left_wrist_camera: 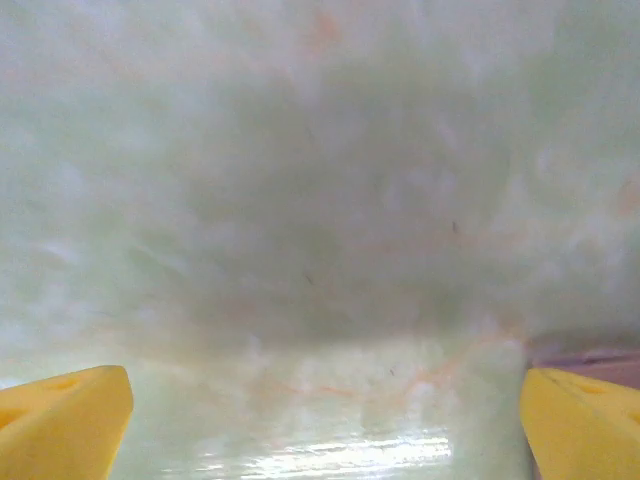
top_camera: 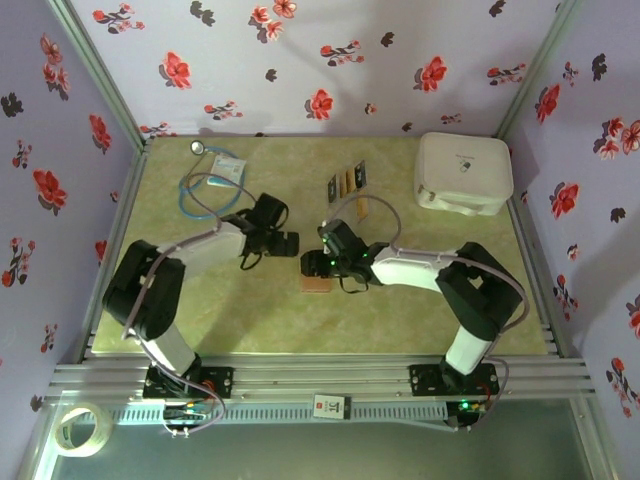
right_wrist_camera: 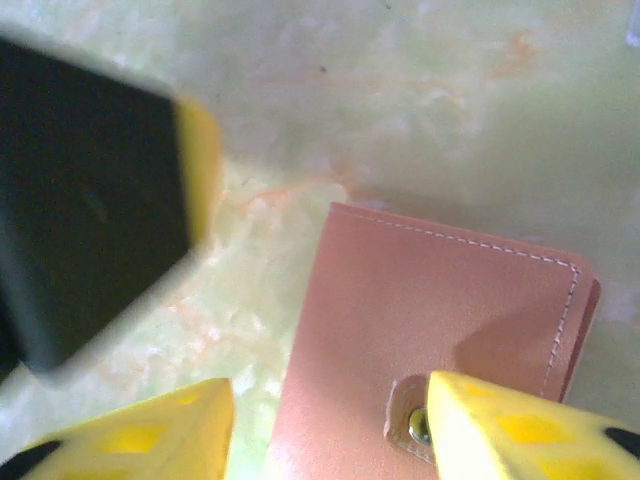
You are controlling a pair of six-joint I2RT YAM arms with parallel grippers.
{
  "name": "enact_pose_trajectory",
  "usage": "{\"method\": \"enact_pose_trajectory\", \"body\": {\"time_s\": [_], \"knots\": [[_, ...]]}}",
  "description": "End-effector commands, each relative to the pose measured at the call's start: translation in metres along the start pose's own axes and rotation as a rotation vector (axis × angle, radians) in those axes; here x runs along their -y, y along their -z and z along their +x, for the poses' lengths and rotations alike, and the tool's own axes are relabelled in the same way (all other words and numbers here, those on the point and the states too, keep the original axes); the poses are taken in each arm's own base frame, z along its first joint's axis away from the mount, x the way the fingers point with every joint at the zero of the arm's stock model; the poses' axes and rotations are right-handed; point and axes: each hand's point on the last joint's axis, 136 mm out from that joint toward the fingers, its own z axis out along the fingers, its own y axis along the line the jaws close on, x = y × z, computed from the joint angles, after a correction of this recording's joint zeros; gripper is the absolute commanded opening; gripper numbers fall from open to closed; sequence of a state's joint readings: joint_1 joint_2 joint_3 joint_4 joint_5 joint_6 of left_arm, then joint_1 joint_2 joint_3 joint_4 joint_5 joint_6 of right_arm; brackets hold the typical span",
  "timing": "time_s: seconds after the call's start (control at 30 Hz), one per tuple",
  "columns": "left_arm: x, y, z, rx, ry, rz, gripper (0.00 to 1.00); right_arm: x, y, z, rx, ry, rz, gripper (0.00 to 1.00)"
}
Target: Put the credit cards into the card holder
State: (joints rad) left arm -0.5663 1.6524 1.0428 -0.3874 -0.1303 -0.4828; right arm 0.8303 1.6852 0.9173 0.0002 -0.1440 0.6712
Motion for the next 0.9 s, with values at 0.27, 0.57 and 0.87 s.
{"method": "enact_pose_trajectory", "body": {"time_s": [0.27, 0.57, 0.87], "knots": [[-0.057, 0.141, -0.089, 0.404, 0.094, 0.052, 1.00, 0.021, 0.133, -0.064, 0.241, 0.024, 0.084, 0.99], [-0.124, 0.187, -0.087, 0.764, 0.027, -0.227, 1.00, 0.118, 0.246, -0.100, 0.667, 0.011, 0.599, 0.99], [-0.188, 0.142, -0.061, 0.890, 0.080, -0.409, 1.00, 0.237, 0.282, -0.094, 0.901, -0.181, 0.937, 0.99]]}}
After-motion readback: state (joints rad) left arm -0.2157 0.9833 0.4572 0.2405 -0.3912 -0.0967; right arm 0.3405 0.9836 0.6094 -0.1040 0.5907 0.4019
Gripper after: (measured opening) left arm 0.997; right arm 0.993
